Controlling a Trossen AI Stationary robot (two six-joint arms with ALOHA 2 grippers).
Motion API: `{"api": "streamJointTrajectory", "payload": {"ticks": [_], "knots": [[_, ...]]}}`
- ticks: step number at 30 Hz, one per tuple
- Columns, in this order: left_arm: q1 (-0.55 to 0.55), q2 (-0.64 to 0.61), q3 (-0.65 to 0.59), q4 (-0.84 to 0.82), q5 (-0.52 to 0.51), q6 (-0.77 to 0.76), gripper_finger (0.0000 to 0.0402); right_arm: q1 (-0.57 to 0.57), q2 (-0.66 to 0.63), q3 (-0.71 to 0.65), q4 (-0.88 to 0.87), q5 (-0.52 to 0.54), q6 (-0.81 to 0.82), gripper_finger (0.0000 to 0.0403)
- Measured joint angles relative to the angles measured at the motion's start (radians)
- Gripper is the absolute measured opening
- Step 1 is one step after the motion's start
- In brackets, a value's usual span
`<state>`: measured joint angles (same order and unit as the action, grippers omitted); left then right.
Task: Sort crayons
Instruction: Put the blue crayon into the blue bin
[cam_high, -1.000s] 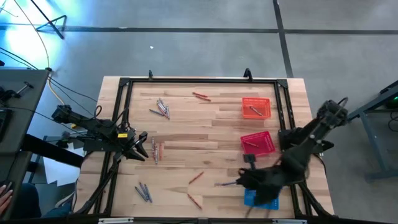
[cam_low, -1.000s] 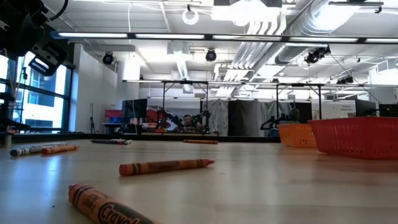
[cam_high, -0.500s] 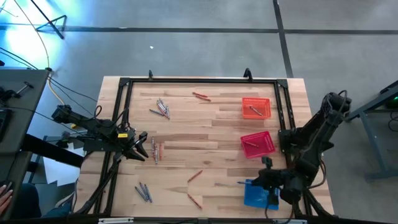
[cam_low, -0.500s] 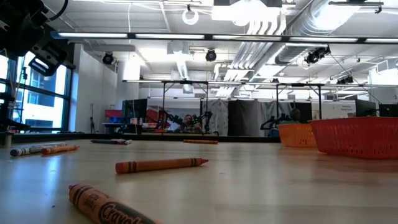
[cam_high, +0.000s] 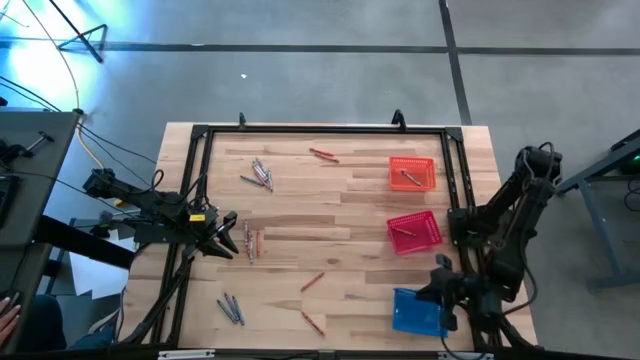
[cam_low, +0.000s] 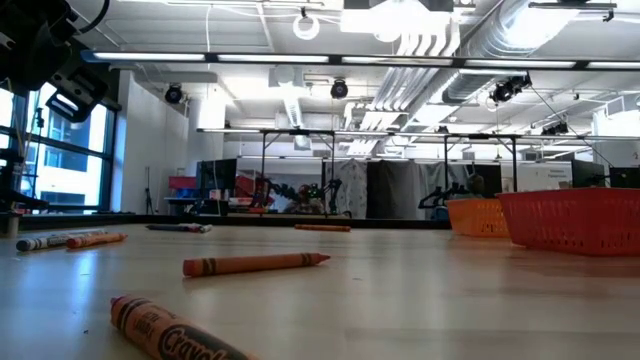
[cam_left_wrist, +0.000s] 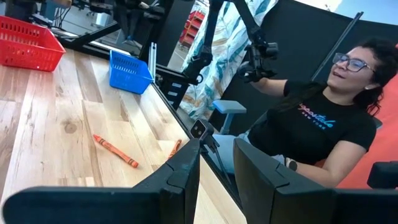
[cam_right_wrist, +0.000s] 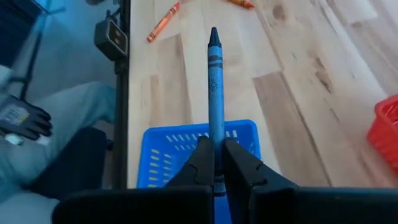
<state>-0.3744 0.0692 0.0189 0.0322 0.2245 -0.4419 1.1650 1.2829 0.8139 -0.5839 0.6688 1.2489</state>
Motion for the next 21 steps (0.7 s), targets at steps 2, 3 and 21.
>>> {"api": "streamJointTrajectory", "payload": {"ticks": [2, 3, 21], "knots": [[0.0, 0.0, 0.0, 0.0, 0.0, 0.0, 0.0086, 0.014, 0.008, 0.0, 0.011, 0.01, 0.037, 0.0001], [0.0, 0.0, 0.0, 0.0, 0.0, 0.0, 0.0086, 0.022, 0.014, 0.0, 0.015, 0.012, 0.054, 0.0001], [0.0, 0.0, 0.0, 0.0, 0.0, 0.0, 0.0086, 0.099, 0.181, 0.0, 0.049, -0.181, 0.39, 0.0001]]}}
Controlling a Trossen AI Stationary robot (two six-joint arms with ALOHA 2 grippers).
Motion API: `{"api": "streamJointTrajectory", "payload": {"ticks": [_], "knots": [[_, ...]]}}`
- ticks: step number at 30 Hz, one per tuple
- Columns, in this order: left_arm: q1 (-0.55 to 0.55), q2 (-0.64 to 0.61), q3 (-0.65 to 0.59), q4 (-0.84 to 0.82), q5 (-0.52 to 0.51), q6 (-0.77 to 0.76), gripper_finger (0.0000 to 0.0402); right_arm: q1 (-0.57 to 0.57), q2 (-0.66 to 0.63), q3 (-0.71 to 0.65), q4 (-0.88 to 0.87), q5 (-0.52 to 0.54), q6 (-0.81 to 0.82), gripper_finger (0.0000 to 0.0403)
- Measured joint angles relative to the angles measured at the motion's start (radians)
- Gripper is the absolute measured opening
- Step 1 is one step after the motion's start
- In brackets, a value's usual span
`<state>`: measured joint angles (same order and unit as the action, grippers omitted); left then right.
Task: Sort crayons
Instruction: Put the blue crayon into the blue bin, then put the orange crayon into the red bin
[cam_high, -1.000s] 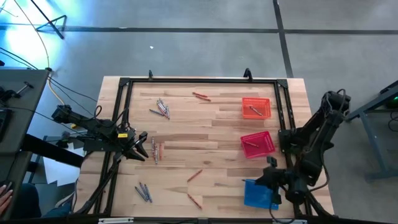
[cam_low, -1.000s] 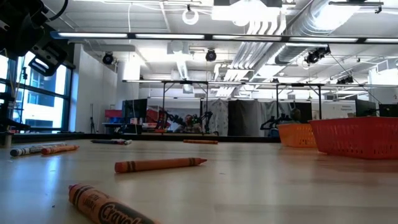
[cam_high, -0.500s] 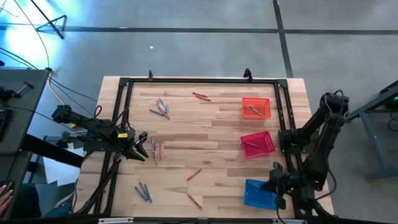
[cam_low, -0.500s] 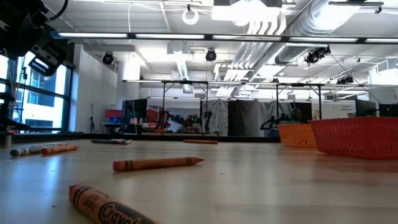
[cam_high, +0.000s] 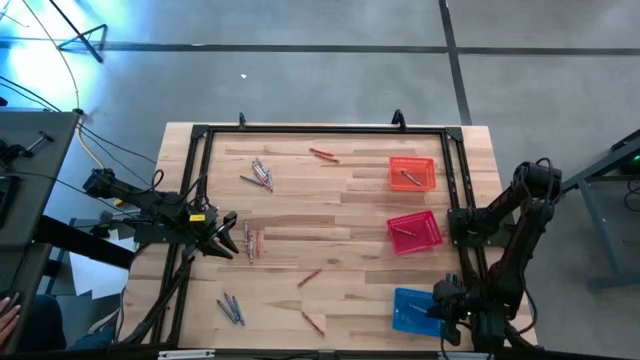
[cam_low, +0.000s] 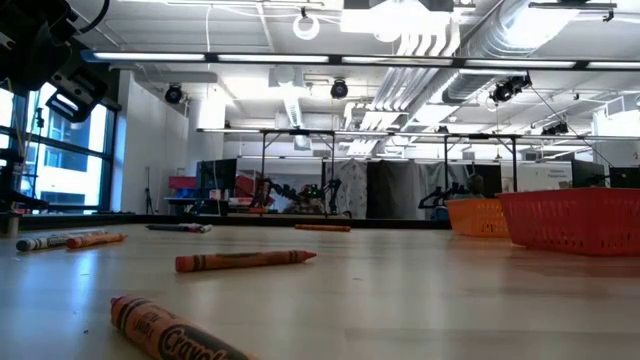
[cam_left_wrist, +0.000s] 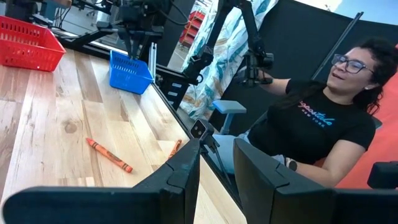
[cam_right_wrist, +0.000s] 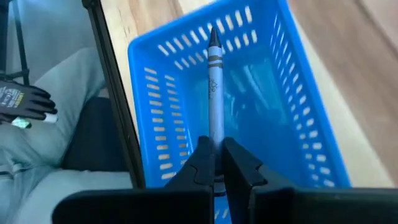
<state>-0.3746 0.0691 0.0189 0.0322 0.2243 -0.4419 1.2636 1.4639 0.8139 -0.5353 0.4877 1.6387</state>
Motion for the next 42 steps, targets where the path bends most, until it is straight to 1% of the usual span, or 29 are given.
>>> {"api": "streamJointTrajectory", "payload": {"ticks": [7, 22, 25, 32, 37, 39, 42], "knots": [[0.0, 0.0, 0.0, 0.0, 0.0, 0.0, 0.0086, 0.0, 0.0, 0.0, 0.002, -0.043, 0.022, 0.0001], [0.0, 0.0, 0.0, 0.0, 0.0, 0.0, 0.0086, 0.0, 0.0, 0.0, 0.002, -0.043, 0.022, 0.0002], [0.0, 0.0, 0.0, 0.0, 0.0, 0.0, 0.0086, 0.0, 0.0, 0.0, 0.003, -0.049, 0.022, 0.0015], [0.0, 0.0, 0.0, 0.0, 0.0, 0.0, 0.0086, 0.0, 0.0, 0.0, 0.002, -0.122, 0.07, 0.0074], [0.0, 0.0, 0.0, 0.0, 0.0, 0.0, 0.0086, -0.007, 0.0, 0.001, 0.001, -0.111, 0.065, 0.009], [0.0, 0.0, 0.0, 0.0, 0.0, 0.0, 0.0086, -0.021, -0.001, 0.011, -0.001, -0.095, 0.042, 0.009], [0.0, 0.0, 0.0, 0.0, 0.0, 0.0, 0.0086, -0.071, -0.013, 0.05, -0.005, -0.069, -0.086, 0.0089]]}}
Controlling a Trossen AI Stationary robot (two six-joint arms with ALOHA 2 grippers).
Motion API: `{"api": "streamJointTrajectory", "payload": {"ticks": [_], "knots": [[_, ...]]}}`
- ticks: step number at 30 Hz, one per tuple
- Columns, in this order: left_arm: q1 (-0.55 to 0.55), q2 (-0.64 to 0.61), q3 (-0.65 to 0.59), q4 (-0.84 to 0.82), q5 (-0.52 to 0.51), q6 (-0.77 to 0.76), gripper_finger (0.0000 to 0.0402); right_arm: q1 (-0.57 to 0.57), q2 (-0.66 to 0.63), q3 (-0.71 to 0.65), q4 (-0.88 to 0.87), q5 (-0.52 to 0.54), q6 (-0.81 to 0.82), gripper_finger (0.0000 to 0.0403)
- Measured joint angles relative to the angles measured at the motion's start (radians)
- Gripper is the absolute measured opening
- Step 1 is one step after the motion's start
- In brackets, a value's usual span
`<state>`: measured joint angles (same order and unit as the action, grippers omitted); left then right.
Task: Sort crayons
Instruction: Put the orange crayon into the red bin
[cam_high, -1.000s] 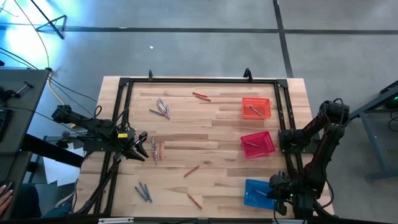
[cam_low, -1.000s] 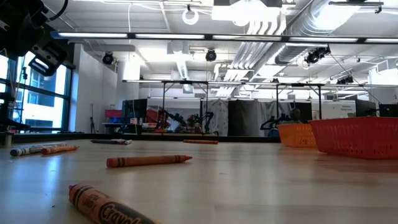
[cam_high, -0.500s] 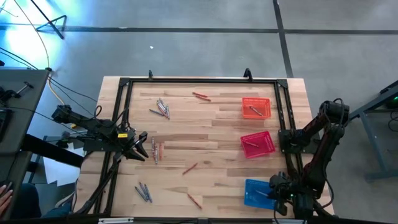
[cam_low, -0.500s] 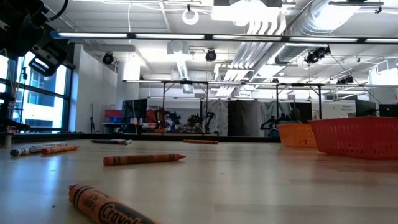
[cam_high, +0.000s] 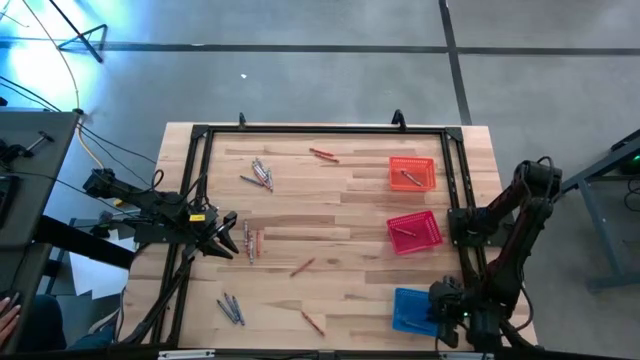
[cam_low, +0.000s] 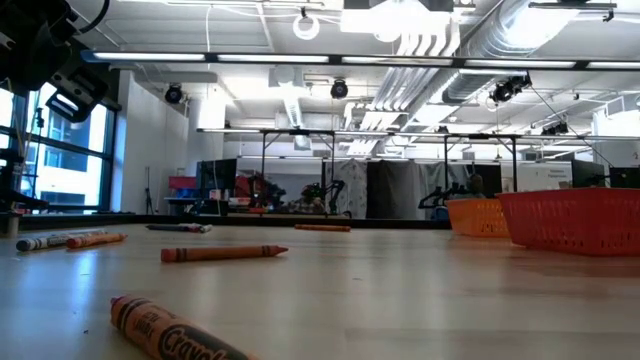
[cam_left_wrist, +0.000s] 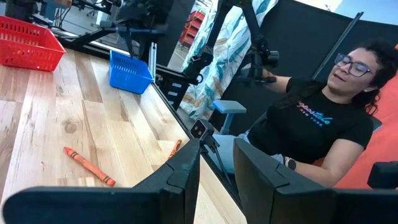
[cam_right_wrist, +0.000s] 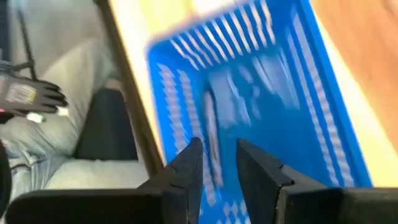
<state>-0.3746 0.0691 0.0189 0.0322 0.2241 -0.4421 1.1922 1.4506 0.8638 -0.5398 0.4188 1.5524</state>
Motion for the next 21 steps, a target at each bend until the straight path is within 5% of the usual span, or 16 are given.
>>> {"api": "streamJointTrajectory", "payload": {"ticks": [5, 13, 21], "knots": [[0.0, 0.0, 0.0, 0.0, 0.0, 0.0, 0.0086, -0.174, 0.017, 0.108, 0.003, 0.093, -0.39, 0.0083], [0.0, 0.0, 0.0, 0.0, 0.0, 0.0, 0.0086, -0.541, 0.163, 0.22, 0.033, -0.035, -1.021, 0.0083], [0.0, 0.0, 0.0, 0.0, 0.0, 0.0, 0.0086, -0.824, 0.378, 0.384, 0.176, -0.195, -1.442, 0.0083]]}}
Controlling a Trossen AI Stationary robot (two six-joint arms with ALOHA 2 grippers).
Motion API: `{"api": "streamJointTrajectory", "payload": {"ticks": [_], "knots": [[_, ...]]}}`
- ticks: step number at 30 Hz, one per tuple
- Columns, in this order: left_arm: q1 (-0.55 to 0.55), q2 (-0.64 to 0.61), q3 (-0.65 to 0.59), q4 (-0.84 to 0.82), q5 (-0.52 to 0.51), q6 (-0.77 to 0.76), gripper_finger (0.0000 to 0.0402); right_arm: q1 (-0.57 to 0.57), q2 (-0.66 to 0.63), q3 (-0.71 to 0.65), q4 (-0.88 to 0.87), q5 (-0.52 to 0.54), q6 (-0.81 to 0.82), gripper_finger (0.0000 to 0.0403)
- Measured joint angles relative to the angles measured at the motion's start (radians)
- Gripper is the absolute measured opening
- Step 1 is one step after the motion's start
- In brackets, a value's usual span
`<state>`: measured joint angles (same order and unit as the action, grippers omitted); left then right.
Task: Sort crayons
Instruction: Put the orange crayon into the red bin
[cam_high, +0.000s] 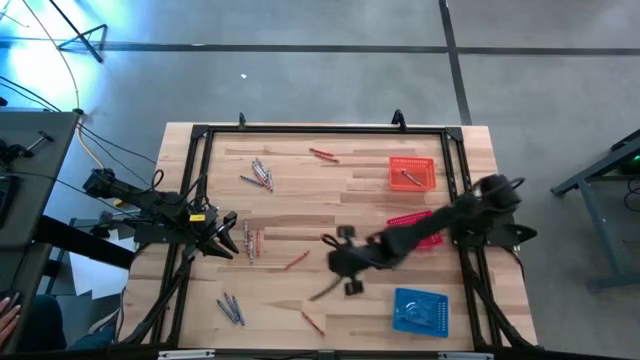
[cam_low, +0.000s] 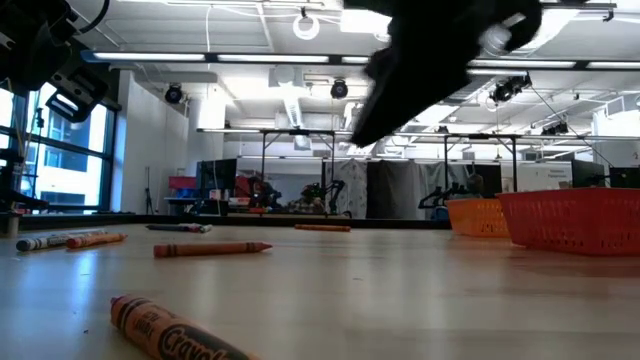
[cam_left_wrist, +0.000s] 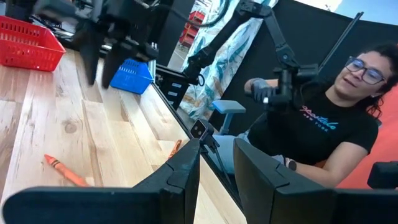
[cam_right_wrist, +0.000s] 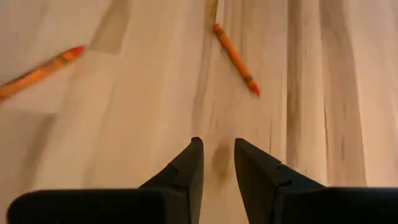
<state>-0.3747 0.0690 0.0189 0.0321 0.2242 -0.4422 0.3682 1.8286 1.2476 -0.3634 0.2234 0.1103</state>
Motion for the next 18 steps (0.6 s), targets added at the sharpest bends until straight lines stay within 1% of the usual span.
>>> {"api": "streamJointTrajectory", "payload": {"ticks": [5, 9, 12, 18], "knots": [[0.0, 0.0, 0.0, 0.0, 0.0, 0.0, 0.0086, -0.11, 0.151, 0.144, -0.007, -0.119, -0.134, 0.0083], [0.0, 0.0, 0.0, 0.0, 0.0, 0.0, 0.0086, -0.158, 0.272, 0.275, -0.018, -0.207, -0.236, 0.0083], [0.0, 0.0, 0.0, 0.0, 0.0, 0.0, 0.0086, -0.181, 0.362, 0.381, -0.055, -0.229, -0.303, 0.0083], [0.0, 0.0, 0.0, 0.0, 0.0, 0.0, 0.0086, -0.215, 0.529, 0.597, -0.205, -0.229, -0.396, 0.0083]]}}
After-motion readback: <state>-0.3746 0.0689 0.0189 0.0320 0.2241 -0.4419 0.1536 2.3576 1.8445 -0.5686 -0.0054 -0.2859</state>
